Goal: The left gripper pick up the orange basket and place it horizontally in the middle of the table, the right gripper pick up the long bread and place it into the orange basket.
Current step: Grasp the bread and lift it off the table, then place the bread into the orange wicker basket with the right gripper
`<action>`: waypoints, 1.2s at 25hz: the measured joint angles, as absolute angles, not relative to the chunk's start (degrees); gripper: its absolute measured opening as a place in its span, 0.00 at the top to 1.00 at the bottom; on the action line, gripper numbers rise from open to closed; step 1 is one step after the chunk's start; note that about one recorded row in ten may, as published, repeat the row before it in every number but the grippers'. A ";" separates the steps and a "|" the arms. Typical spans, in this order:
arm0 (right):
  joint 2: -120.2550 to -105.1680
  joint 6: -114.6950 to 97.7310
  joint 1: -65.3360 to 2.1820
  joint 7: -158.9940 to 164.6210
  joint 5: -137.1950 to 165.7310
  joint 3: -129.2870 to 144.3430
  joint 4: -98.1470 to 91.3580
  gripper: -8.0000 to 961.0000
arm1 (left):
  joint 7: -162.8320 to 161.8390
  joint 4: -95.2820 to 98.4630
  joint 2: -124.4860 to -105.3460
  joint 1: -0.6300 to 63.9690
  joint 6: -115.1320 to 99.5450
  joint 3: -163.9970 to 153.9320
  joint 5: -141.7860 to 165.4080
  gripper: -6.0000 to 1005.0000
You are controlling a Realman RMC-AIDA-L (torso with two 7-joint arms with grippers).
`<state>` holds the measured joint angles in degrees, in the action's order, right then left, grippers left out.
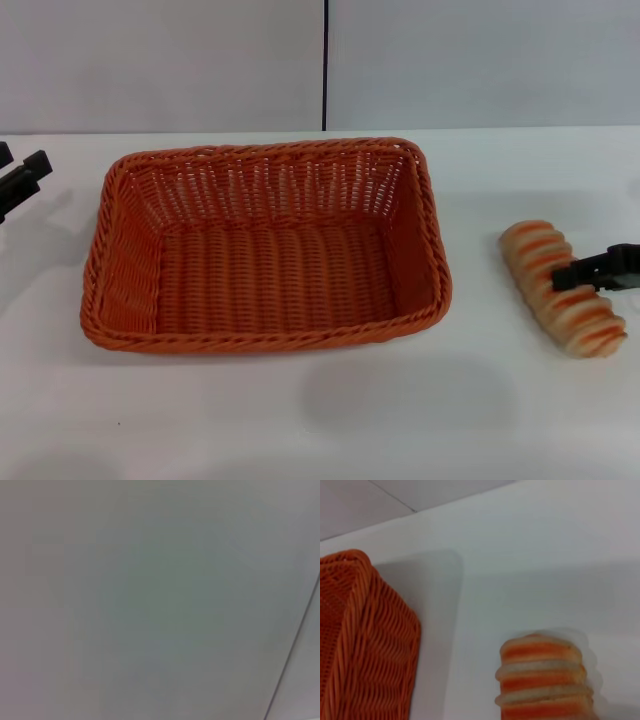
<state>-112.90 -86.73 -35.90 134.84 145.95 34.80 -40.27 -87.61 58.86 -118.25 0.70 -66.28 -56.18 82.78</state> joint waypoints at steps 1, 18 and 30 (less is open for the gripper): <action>-113.16 -86.72 -35.90 134.54 145.85 34.67 -40.47 0.45 | -87.61 58.85 -118.25 0.70 -66.28 -56.18 82.78 0.43; -117.46 -106.33 -32.26 137.42 128.63 35.15 -64.86 0.66 | -86.12 55.82 -118.11 2.80 -66.89 -53.58 82.61 0.43; -116.96 -105.07 -42.10 123.95 119.46 40.46 -50.67 0.76 | -85.00 55.21 -118.13 3.34 -67.32 -52.92 82.61 0.43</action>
